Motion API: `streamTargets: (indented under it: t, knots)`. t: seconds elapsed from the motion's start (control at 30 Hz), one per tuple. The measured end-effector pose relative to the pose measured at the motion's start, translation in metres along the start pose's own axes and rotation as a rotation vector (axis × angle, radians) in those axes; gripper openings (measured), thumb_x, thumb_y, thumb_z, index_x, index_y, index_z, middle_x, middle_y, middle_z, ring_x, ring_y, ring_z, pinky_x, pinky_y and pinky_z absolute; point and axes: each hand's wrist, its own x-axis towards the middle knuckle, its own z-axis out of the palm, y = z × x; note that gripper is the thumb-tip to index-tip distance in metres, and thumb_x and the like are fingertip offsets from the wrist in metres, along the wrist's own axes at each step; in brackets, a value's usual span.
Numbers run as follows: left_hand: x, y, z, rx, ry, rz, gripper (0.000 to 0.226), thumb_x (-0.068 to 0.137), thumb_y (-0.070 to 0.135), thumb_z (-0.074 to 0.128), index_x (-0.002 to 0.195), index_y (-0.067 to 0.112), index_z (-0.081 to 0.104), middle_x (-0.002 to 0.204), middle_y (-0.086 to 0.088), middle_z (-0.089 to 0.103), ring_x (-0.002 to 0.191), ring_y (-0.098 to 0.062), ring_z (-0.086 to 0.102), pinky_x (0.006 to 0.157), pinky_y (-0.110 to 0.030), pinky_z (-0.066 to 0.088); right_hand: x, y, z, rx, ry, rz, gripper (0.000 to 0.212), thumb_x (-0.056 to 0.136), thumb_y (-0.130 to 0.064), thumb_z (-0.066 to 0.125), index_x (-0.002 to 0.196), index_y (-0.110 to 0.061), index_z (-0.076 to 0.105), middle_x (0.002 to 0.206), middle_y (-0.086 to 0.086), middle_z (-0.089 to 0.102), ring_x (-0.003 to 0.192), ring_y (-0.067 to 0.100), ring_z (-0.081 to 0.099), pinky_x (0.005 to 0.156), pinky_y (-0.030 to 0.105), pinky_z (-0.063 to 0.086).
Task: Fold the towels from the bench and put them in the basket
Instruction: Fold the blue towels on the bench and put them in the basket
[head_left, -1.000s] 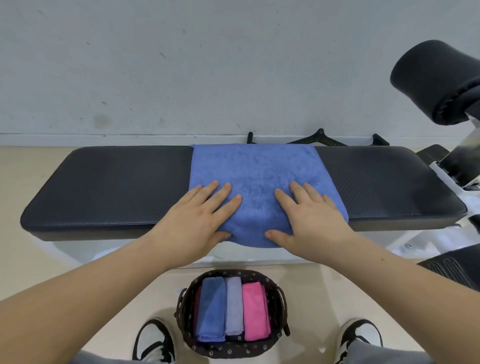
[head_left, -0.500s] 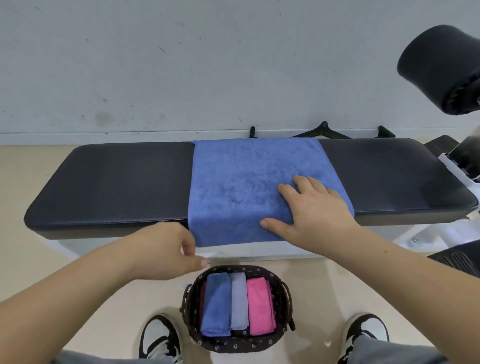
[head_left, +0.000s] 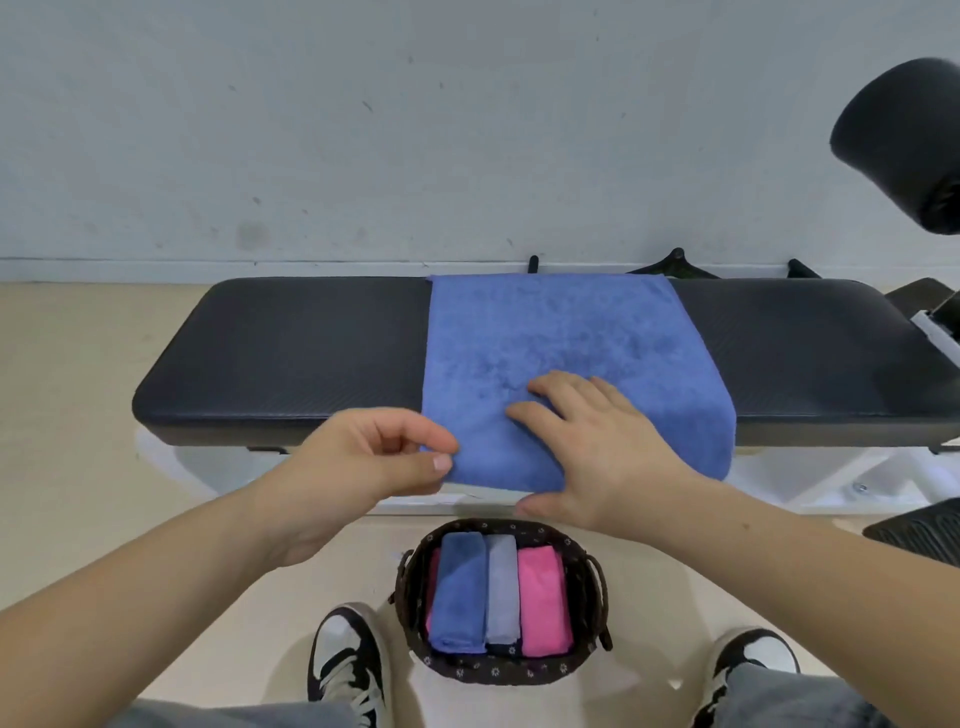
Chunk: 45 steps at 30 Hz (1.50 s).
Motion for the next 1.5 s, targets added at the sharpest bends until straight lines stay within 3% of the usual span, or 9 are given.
streamTargets:
  t: [0.27, 0.37, 0.5, 0.77, 0.9, 1.03, 1.2, 1.33, 1.5]
  knots:
    - [-0.008, 0.035, -0.009, -0.157, -0.037, 0.034, 0.02, 0.09, -0.001, 0.069, 0.105, 0.007, 0.079, 0.097, -0.013, 0.069, 0.075, -0.024, 0.064, 0.084, -0.039, 0.062, -0.009, 0.004, -0.01, 0.014, 0.223, 0.083, 0.049, 0.064, -0.016, 0.061, 0.113, -0.018, 0.068, 0.109, 0.002, 0.064, 0.092, 0.032, 0.066, 0.074, 0.038, 0.054]
    - [-0.009, 0.039, -0.009, 0.157, 0.016, 0.186, 0.041, 0.084, -0.01, 0.07, 0.11, 0.021, 0.075, 0.106, -0.009, 0.078, 0.091, -0.026, 0.075, 0.091, -0.03, 0.061, -0.018, 0.019, -0.023, -0.024, 0.253, 0.18, 0.04, 0.065, -0.012, 0.06, 0.103, -0.02, 0.069, 0.095, 0.001, 0.06, 0.081, 0.031, 0.063, 0.057, 0.031, 0.041]
    - [-0.004, 0.043, -0.001, 0.633, 0.292, 0.382, 0.042, 0.085, -0.009, 0.062, 0.098, 0.031, 0.07, 0.079, 0.007, 0.067, 0.056, -0.001, 0.06, 0.052, -0.007, 0.044, -0.03, 0.038, -0.046, 0.021, 0.163, 0.386, 0.034, 0.076, -0.01, 0.059, 0.103, -0.028, 0.065, 0.097, -0.006, 0.061, 0.091, 0.023, 0.06, 0.063, 0.032, 0.046]
    - [0.009, 0.061, -0.002, 0.703, 0.355, 0.365, 0.017, 0.089, 0.014, 0.073, 0.076, 0.025, 0.072, 0.102, 0.012, 0.063, 0.088, -0.009, 0.064, 0.071, -0.022, 0.048, -0.058, 0.071, -0.069, 0.488, 0.114, 0.516, 0.026, 0.078, 0.001, 0.049, 0.058, -0.013, 0.04, 0.053, -0.001, 0.036, 0.054, 0.019, 0.03, 0.054, 0.03, 0.028]
    - [0.008, 0.067, 0.0, 0.494, 0.126, 0.232, 0.018, 0.079, 0.009, 0.067, 0.065, 0.006, 0.057, 0.095, 0.008, 0.075, 0.084, -0.014, 0.065, 0.078, -0.036, 0.047, -0.068, 0.08, -0.089, 0.61, -0.007, 0.538, 0.03, 0.074, 0.004, 0.045, 0.053, -0.014, 0.033, 0.054, 0.0, 0.028, 0.054, 0.016, 0.023, 0.054, 0.031, 0.022]
    - [0.012, 0.072, 0.005, 0.336, -0.024, 0.171, 0.037, 0.057, 0.029, 0.066, 0.071, 0.0, 0.05, 0.071, -0.01, 0.044, 0.07, -0.023, 0.04, 0.069, -0.037, 0.036, -0.068, 0.088, -0.098, 0.719, -0.124, 0.577, 0.024, 0.076, 0.004, 0.045, 0.061, -0.007, 0.03, 0.064, 0.007, 0.024, 0.064, 0.022, 0.021, 0.063, 0.037, 0.018]
    - [0.049, 0.068, 0.007, 0.254, 0.122, 0.137, 0.014, 0.098, 0.014, 0.061, 0.093, 0.003, 0.07, 0.087, -0.01, 0.075, 0.081, -0.027, 0.069, 0.078, -0.043, 0.057, -0.049, 0.104, -0.09, 0.943, 0.042, 0.681, 0.029, 0.087, -0.007, 0.05, 0.066, -0.012, 0.03, 0.067, 0.007, 0.027, 0.063, 0.022, 0.027, 0.054, 0.028, 0.028]
    - [0.091, 0.065, 0.012, 0.286, 0.28, 0.135, 0.016, 0.1, 0.019, 0.062, 0.098, 0.017, 0.077, 0.097, -0.004, 0.08, 0.097, -0.028, 0.075, 0.092, -0.049, 0.06, -0.025, 0.123, -0.072, 0.835, 0.253, 0.73, 0.029, 0.095, -0.023, 0.054, 0.079, 0.002, 0.056, 0.071, 0.017, 0.046, 0.067, 0.02, 0.043, 0.061, 0.031, 0.037]
    - [0.138, 0.061, 0.013, 0.445, 0.391, 0.187, 0.018, 0.097, 0.019, 0.061, 0.089, 0.004, 0.068, 0.081, -0.007, 0.068, 0.074, -0.023, 0.058, 0.068, -0.033, 0.046, 0.006, 0.141, -0.049, 0.69, 0.355, 0.755, 0.023, 0.098, -0.024, 0.057, 0.091, -0.01, 0.074, 0.085, 0.011, 0.07, 0.073, 0.019, 0.059, 0.063, 0.031, 0.046]
